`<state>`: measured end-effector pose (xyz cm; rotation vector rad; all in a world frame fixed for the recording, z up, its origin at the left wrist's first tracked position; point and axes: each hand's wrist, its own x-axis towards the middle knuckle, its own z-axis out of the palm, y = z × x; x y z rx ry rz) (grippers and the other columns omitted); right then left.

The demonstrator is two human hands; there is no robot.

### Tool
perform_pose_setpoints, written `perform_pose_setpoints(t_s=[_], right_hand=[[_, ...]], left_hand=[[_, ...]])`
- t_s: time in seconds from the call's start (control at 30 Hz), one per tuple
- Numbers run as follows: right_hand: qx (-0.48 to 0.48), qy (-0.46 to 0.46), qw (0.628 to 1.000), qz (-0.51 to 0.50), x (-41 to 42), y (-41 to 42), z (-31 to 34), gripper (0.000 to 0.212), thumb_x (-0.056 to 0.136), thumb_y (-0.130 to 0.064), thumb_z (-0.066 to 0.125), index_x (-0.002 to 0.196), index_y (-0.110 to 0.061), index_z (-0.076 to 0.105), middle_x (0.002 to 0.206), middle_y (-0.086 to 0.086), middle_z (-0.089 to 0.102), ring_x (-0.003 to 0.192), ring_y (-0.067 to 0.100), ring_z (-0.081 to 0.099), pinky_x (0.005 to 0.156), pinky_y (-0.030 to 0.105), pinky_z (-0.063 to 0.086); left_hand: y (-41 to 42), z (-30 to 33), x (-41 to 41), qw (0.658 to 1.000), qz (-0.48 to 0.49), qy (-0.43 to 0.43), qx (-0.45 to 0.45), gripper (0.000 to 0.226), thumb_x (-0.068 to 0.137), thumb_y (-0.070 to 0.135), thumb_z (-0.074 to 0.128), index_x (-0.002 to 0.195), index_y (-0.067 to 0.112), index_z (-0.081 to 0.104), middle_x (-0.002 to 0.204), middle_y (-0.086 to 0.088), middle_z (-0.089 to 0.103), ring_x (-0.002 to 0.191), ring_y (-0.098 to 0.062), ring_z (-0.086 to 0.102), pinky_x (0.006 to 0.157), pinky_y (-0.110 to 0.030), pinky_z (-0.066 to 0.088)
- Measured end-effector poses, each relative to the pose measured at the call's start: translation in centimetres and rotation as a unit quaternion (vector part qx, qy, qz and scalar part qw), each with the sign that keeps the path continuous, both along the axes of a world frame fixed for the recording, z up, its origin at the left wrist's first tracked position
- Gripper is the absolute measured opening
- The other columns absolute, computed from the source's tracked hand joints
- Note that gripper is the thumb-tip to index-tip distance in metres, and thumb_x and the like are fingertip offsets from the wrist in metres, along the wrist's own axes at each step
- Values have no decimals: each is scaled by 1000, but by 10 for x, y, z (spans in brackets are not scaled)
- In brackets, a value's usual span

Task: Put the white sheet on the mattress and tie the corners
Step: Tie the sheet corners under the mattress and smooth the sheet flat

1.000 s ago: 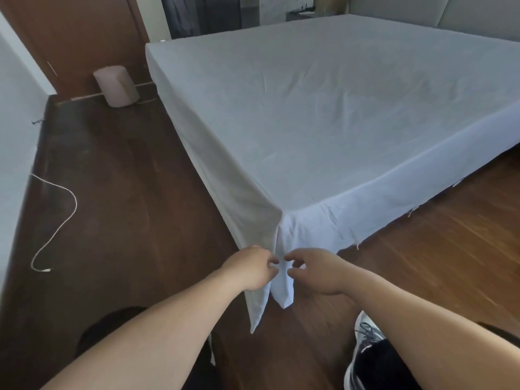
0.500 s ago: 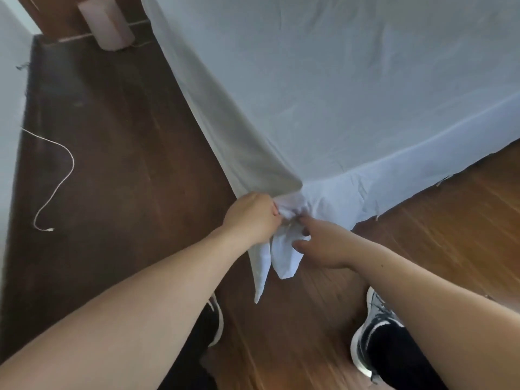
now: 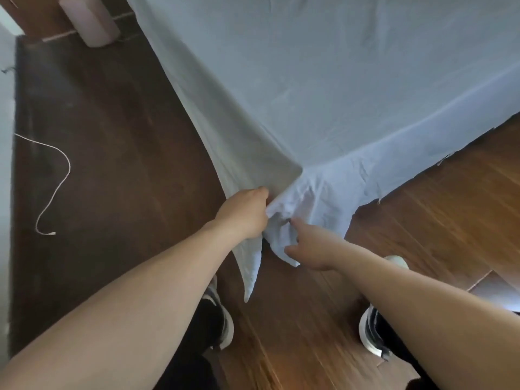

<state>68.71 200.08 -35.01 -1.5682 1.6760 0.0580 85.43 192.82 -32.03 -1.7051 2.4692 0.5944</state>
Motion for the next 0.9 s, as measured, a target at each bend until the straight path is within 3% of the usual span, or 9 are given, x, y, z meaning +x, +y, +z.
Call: perform_pose_setpoints(t_s=[0.13,0.23,0.37,0.47,0.57,0.6,0.67,0.77,0.9], right_hand=[[0,-73,993,-91,18,11,-37,73,96,-27,57,159,-24,20,83,-6,55,78,17,59,65,29,46],[13,-146,974,-175,36,19,-49,63,97,-25,59,156,-25,35,108,0,69,88,16,67,69,26,51],[23,-142,973,-180,58,20,-58,61,99,-32,61,155,-20,40,137,1,59,103,12,62,74,19,44],[31,-112,979,-165,75,18,-65,47,95,-41,64,134,-21,50,114,-1,62,89,10,56,71,21,47],[2,-113,975,-192,91,18,-72,62,92,-44,65,145,-18,46,129,4,59,107,18,61,88,36,54],[-30,-120,971,-203,97,18,-75,54,93,-45,62,141,-23,50,128,3,61,107,20,63,87,37,55],[-70,-108,968,-217,104,18,-77,20,99,-40,53,110,-27,61,104,0,67,89,19,66,69,33,53],[-67,-70,970,-225,111,21,-81,35,105,-33,46,72,-23,47,70,-2,58,62,14,57,50,28,36],[-57,-57,967,-240,109,40,-86,32,104,-37,51,78,-20,54,71,-2,59,63,14,57,53,29,37]], left_hand=[[10,-6,11,1000,14,4,23,12,92,3,55,88,13,50,83,-4,54,74,-25,54,56,-35,36],[12,-5,16,999,29,6,23,16,90,0,55,98,13,56,89,-1,54,81,-26,54,62,-35,39],[9,-5,22,996,64,30,51,25,90,0,54,109,15,59,99,-1,58,89,-25,57,68,-35,47],[8,-11,27,993,72,54,79,26,90,4,57,111,19,61,103,0,62,91,-24,60,68,-34,49],[6,-14,30,991,63,66,95,30,89,6,59,115,22,62,105,1,65,92,-23,62,72,-35,51],[6,-14,32,991,59,68,102,31,90,7,59,117,22,62,105,1,65,93,-22,62,74,-35,52],[5,-14,32,990,49,75,113,33,90,8,59,120,21,62,106,2,66,95,-22,63,78,-37,54],[5,-17,36,985,53,87,141,34,89,11,58,120,24,63,109,5,67,98,-18,66,87,-41,58],[13,-20,37,979,30,24,200,37,91,28,60,128,25,60,117,5,65,102,-18,64,91,-41,57]])
